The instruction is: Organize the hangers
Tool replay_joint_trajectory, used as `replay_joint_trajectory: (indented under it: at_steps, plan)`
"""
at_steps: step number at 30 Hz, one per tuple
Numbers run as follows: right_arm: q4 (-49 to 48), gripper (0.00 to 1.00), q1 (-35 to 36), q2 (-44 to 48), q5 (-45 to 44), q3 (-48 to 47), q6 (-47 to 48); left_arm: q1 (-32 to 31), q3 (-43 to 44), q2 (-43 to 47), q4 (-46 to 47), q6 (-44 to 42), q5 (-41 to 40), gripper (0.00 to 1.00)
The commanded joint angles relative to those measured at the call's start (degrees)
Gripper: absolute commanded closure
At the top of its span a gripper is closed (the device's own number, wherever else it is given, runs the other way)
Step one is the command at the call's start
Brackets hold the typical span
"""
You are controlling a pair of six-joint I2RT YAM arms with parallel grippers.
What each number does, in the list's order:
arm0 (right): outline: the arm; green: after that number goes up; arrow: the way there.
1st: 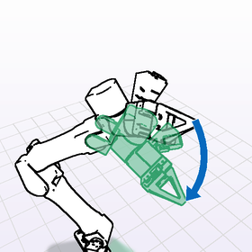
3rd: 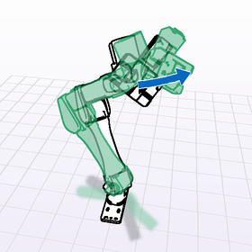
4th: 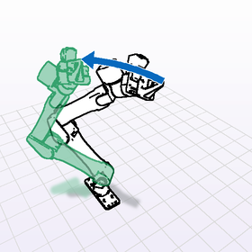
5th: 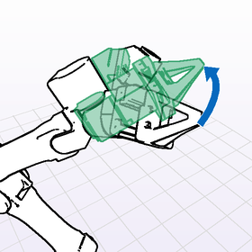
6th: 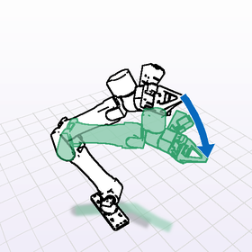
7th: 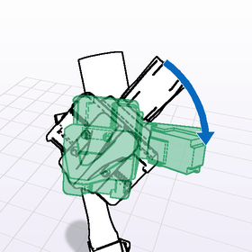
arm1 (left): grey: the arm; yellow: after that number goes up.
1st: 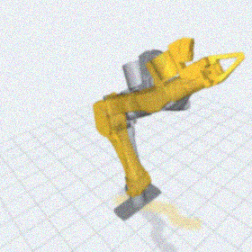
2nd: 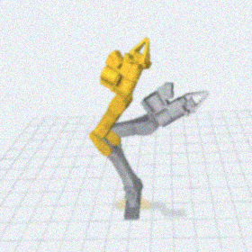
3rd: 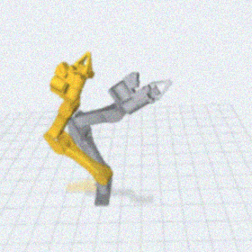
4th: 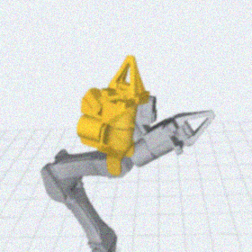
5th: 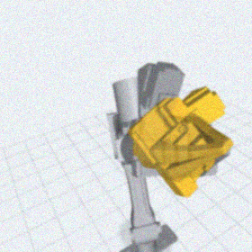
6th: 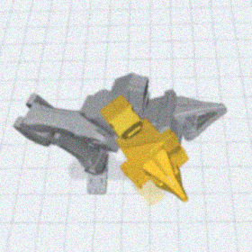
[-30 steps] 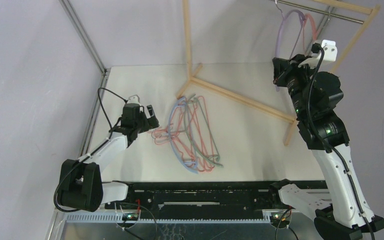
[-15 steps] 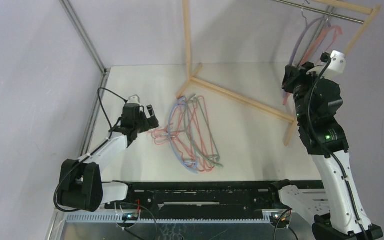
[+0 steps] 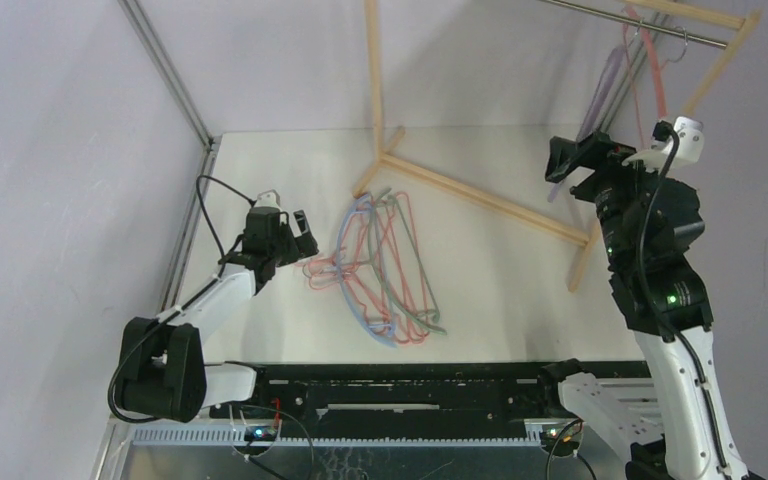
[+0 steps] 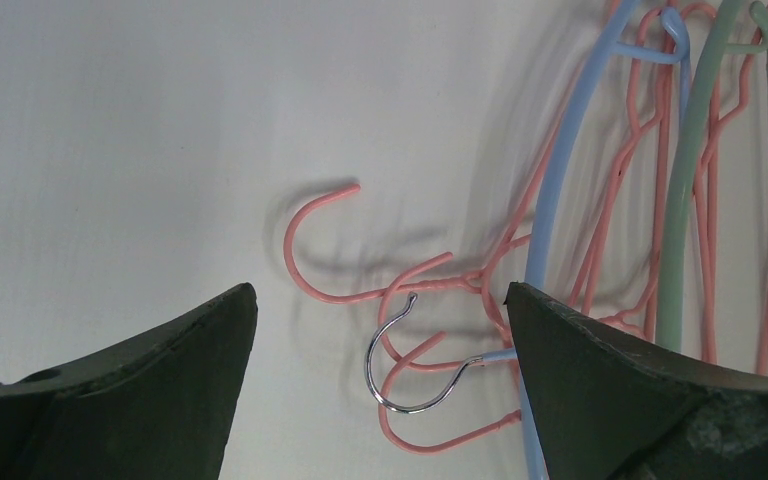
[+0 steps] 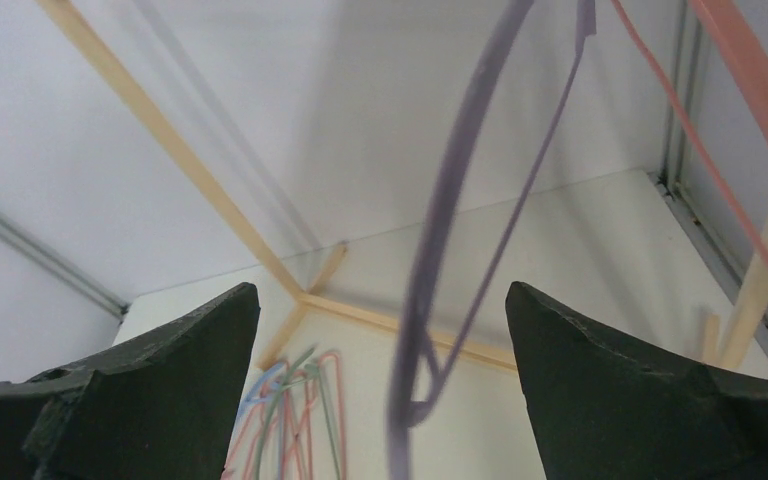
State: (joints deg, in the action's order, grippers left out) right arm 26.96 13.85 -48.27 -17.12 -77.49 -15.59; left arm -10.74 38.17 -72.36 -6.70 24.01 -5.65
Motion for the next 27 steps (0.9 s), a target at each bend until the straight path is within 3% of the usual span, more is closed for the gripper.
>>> replay_joint_trajectory:
  at_steps: [1,4,11,15,19,24,27]
  plan:
    - [-0.46,0.0,0.85,3.14,6.84,-0.46,-0.39,-0.23,2.3,-0.41,2.11,0.14,0.47,0.0]
    - [-1.08,0.0,2.53,5.33,9.28,-0.75,0.31,-0.24,2.25,-0.72,2.4,0.16,0.55,0.0]
    - [4.29,0.0,7.11,7.77,1.65,-2.03,2.55,-0.35,2.21,-0.92,3.11,0.76,1.11,0.0]
    - [4.76,0.0,7.77,6.32,11.99,-2.27,3.22,-0.51,1.88,-0.62,3.35,0.62,0.95,0.0]
    - [9.11,0.0,11.08,-1.59,21.9,-6.28,2.29,-0.56,1.17,-0.19,3.58,0.66,0.32,0.0]
    - [6.77,0.0,22.42,-10.0,22.62,-5.38,1.45,-0.55,0.37,0.9,4.14,0.79,0.08,0.0]
    - [2.67,0.0,23.52,-15.36,28.3,-2.26,-3.78,-0.56,0.11,1.62,4.15,0.17,-0.12,0.0]
